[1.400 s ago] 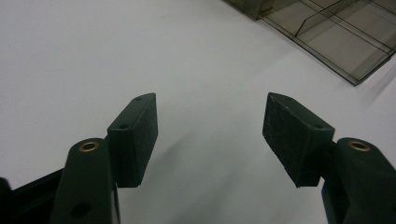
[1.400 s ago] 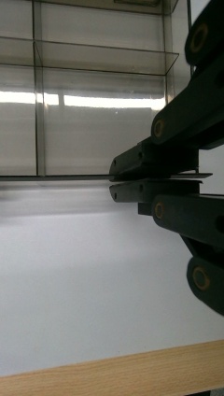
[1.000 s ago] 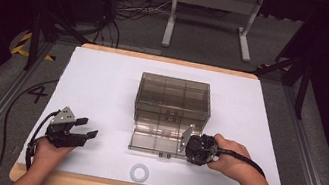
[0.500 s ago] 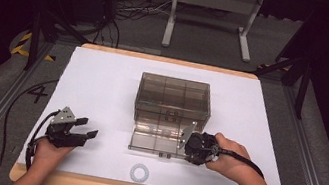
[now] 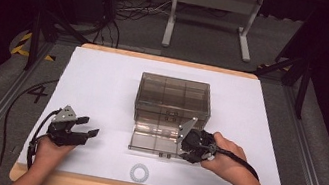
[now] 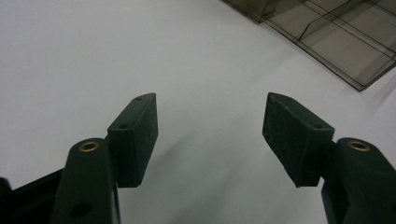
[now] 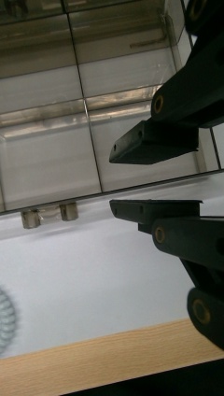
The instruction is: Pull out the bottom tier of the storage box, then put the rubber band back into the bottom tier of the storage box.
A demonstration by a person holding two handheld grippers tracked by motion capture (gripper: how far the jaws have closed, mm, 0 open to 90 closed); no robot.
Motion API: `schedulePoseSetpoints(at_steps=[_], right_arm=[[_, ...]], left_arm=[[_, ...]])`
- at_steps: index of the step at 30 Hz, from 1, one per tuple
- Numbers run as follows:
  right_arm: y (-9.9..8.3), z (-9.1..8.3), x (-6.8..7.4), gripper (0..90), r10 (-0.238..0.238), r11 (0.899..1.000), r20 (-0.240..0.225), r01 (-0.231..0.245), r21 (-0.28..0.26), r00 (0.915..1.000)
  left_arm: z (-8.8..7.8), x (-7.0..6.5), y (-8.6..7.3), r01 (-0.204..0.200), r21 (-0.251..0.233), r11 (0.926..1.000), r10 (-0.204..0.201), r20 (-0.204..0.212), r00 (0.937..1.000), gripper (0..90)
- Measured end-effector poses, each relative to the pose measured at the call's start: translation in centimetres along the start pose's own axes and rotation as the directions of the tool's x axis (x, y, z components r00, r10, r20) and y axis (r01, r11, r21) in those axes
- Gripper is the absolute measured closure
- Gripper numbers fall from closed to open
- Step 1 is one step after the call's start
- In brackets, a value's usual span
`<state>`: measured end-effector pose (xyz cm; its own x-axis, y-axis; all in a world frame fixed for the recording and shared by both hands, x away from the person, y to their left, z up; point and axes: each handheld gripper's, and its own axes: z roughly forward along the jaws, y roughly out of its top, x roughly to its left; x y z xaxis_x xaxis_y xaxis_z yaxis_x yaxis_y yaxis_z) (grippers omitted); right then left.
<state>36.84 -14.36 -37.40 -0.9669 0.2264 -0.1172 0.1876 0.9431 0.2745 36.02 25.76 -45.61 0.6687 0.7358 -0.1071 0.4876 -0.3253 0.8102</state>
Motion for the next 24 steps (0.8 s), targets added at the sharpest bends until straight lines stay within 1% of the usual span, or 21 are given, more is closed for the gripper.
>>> schedulePoseSetpoints(at_steps=[2, 4, 6, 7, 14, 19, 24], right_arm=[[0.1, 0.0, -0.2, 71.5, 0.009, 1.000, 0.006, -0.009, -0.007, 0.9999], [0.2, -0.1, -0.3, 71.5, 0.021, 1.000, 0.006, -0.021, -0.014, 0.9998], [0.2, -0.1, -0.3, 71.6, 0.022, 1.000, 0.004, -0.022, -0.018, 0.9998], [0.3, -0.2, -0.2, 71.5, 0.032, 0.999, 0.001, -0.032, -0.027, 0.9995], [0.9, -0.3, 0.1, 71.5, 0.020, 0.999, -0.006, -0.020, -0.049, 0.9998], [1.5, -0.2, 0.3, 71.5, 0.026, 0.999, -0.007, -0.026, -0.048, 0.9996], [2.3, 0.1, 0.5, 71.5, 0.028, 0.998, -0.019, -0.029, -0.054, 0.9994]], left_arm=[[0.0, 0.0, 0.0, 0.000, 0.002, 1.0000, 0.000, 0.000, 1.0000, 36.6], [0.0, 0.0, 0.0, 0.001, 0.002, 1.0000, -0.001, 0.001, 1.0000, 36.6], [0.0, 0.0, 0.0, 0.001, 0.003, 1.0000, -0.001, 0.000, 1.0000, 36.7], [0.0, 0.0, 0.0, 0.001, 0.003, 1.0000, -0.001, 0.000, 1.0000, 36.6], [0.0, 0.0, 0.0, 0.001, 0.004, 1.0000, -0.001, -0.002, 1.0000, 36.7], [0.0, 0.0, -0.1, 0.003, 0.002, 1.0000, -0.003, -0.002, 1.0000, 36.6], [-0.1, -0.1, -0.2, 0.003, 0.003, 1.0000, -0.003, -0.002, 1.0000, 36.6]])
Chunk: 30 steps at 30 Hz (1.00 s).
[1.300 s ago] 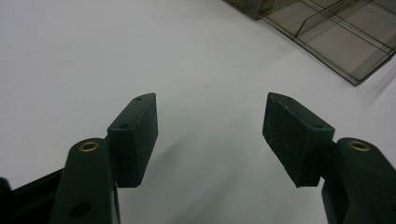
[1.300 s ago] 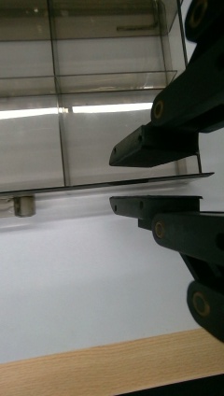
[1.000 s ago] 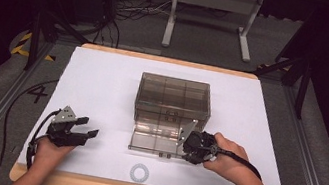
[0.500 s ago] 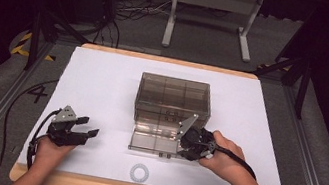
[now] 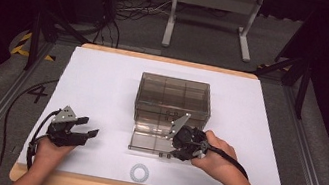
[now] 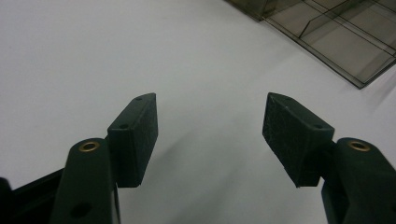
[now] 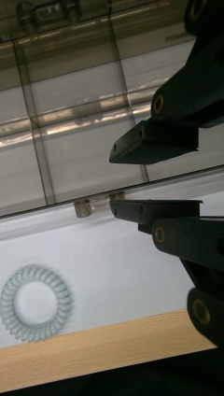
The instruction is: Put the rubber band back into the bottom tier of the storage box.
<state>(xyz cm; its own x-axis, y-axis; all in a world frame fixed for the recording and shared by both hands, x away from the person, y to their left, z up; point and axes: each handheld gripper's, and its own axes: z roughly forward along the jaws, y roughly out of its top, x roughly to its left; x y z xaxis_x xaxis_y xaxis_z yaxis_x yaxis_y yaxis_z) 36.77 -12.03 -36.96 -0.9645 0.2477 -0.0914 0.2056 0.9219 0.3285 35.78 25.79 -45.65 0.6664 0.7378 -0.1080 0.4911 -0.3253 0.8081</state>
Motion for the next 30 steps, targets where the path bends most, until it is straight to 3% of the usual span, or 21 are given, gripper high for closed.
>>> schedulePoseSetpoints(at_steps=[27, 30], right_arm=[[3.6, 2.6, 2.4, 70.5, -0.067, 0.997, -0.056, 0.065, -0.042, 0.9961], [3.8, 2.7, 2.8, 70.5, -0.053, 0.998, -0.066, 0.050, -0.046, 0.9964]], left_arm=[[-0.1, -0.1, -0.1, -0.012, -0.003, 0.9999, 0.012, 0.001, 0.9999, 36.6], [-0.1, -0.1, -0.1, -0.013, -0.003, 0.9999, 0.013, 0.000, 0.9999, 36.6]])
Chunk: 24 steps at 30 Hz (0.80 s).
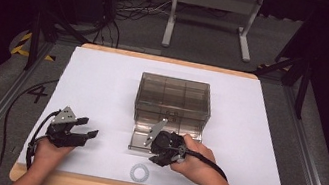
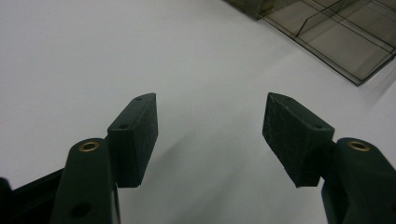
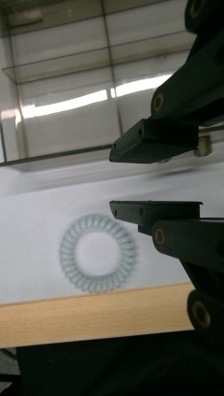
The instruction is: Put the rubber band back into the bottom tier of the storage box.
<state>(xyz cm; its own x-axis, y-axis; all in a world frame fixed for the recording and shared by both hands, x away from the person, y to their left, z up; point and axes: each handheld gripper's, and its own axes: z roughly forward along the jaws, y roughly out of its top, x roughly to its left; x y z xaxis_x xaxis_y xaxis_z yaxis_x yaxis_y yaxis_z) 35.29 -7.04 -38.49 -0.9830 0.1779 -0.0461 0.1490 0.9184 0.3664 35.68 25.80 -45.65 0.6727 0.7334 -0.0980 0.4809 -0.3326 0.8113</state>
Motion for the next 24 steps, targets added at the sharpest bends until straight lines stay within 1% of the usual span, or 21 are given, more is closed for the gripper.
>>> schedulePoseSetpoints(at_steps=[1, 3, 4, 6, 11, 12, 15, 16, 20, 24], right_arm=[[0.1, 0.1, 0.2, 70.5, 0.002, 1.000, -0.003, -0.002, -0.004, 1.0000], [0.4, 0.5, 0.5, 70.2, -0.012, 1.000, -0.007, 0.011, -0.011, 0.9999], [0.5, 0.7, 0.7, 70.2, -0.006, 1.000, -0.016, 0.006, -0.009, 0.9999], [0.7, 1.1, 0.9, 70.1, -0.012, 1.000, -0.021, 0.012, -0.016, 0.9997], [1.0, 1.7, 1.2, 70.0, -0.026, 1.000, -0.034, 0.025, -0.011, 0.9991], [1.0, 1.9, 1.4, 70.0, -0.018, 1.000, -0.040, 0.018, -0.005, 0.9991], [1.1, 2.4, 1.5, 70.0, -0.025, 1.000, -0.046, 0.025, 0.003, 0.9986], [1.1, 2.5, 1.6, 70.0, -0.019, 1.000, -0.049, 0.019, 0.009, 0.9986], [1.2, 3.0, 1.7, 68.8, -0.028, 0.999, -0.056, 0.029, 0.020, 0.9981], [1.3, 3.6, 1.8, 68.5, -0.024, 0.998, -0.063, 0.027, 0.051, 0.9977]], left_arm=[[0.0, 0.0, 0.0, -0.001, 0.003, 1.0000, 0.001, 0.000, 1.0000, 36.6], [0.0, 0.0, 0.0, -0.004, 0.004, 1.0000, 0.004, -0.002, 1.0000, 36.6], [0.0, 0.0, 0.0, -0.003, 0.004, 1.0000, 0.003, -0.001, 1.0000, 36.6], [0.0, 0.0, 0.0, -0.003, 0.005, 1.0000, 0.003, -0.002, 1.0000, 36.6], [0.1, 0.0, 0.0, 0.000, 0.004, 1.0000, 0.000, -0.002, 1.0000, 36.6], [0.0, 0.0, 0.0, 0.000, 0.004, 1.0000, 0.000, -0.002, 1.0000, 36.6], [0.1, 0.0, 0.0, -0.001, 0.004, 1.0000, 0.001, -0.002, 1.0000, 36.6], [0.1, 0.0, 0.0, -0.002, 0.004, 1.0000, 0.002, -0.002, 1.0000, 36.6], [0.1, 0.0, 0.0, -0.003, 0.005, 1.0000, 0.003, -0.001, 1.0000, 36.7], [0.1, 0.0, 0.1, -0.003, 0.006, 1.0000, 0.003, -0.002, 1.0000, 36.6]])
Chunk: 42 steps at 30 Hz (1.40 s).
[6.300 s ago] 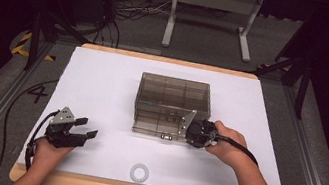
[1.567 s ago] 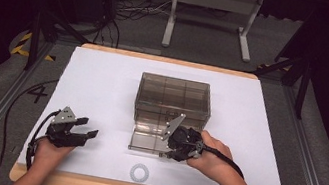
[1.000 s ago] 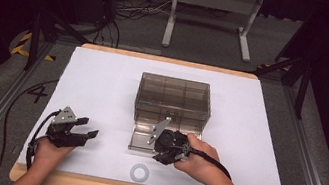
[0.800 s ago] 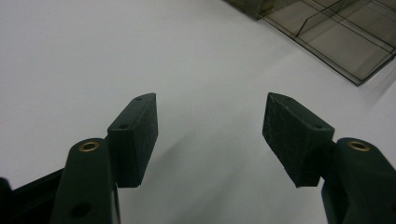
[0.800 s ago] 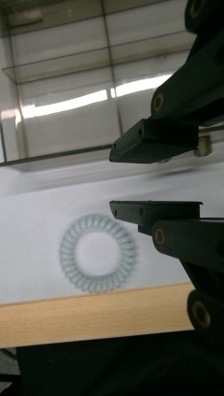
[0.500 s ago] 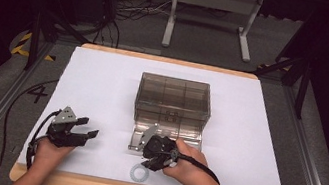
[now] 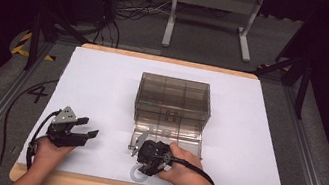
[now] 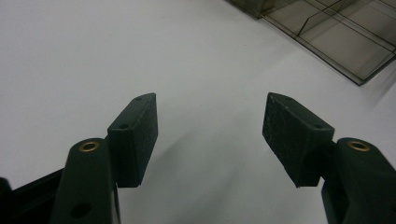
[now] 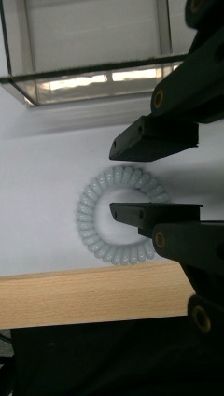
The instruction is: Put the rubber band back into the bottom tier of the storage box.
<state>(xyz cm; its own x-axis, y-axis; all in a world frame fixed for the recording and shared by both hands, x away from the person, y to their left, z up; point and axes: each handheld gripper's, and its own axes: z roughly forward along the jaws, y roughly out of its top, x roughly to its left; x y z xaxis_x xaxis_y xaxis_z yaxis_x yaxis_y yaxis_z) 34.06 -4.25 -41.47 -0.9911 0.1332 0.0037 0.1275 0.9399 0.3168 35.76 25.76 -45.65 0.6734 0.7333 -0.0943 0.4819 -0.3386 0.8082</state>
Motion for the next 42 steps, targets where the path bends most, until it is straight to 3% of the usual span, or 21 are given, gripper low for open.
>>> schedulePoseSetpoints(at_steps=[5, 12, 27, 42], right_arm=[[0.1, 0.2, 0.1, 71.1, -0.007, 1.000, 0.011, 0.007, 0.010, 0.9999], [0.1, 0.1, 0.3, 81.7, -0.018, 1.000, 0.016, 0.018, 0.024, 0.9997], [0.2, -0.1, 0.4, 82.6, -0.033, 0.999, 0.032, 0.032, 0.032, 0.9989], [0.6, -1.7, 0.5, 82.8, -0.038, 0.999, 0.059, 0.037, 0.018, 0.9975]], left_arm=[[0.0, 0.0, 0.0, 0.000, -0.001, 1.0000, 0.000, 0.001, 1.0000, 36.6], [0.0, 0.0, 0.0, 0.001, -0.001, 1.0000, -0.001, 0.001, 1.0000, 36.6], [0.0, 0.0, 0.0, 0.004, -0.002, 1.0000, -0.004, 0.001, 1.0000, 36.6], [0.0, 0.0, 0.0, 0.003, -0.002, 1.0000, -0.003, 0.001, 1.0000, 36.6]])
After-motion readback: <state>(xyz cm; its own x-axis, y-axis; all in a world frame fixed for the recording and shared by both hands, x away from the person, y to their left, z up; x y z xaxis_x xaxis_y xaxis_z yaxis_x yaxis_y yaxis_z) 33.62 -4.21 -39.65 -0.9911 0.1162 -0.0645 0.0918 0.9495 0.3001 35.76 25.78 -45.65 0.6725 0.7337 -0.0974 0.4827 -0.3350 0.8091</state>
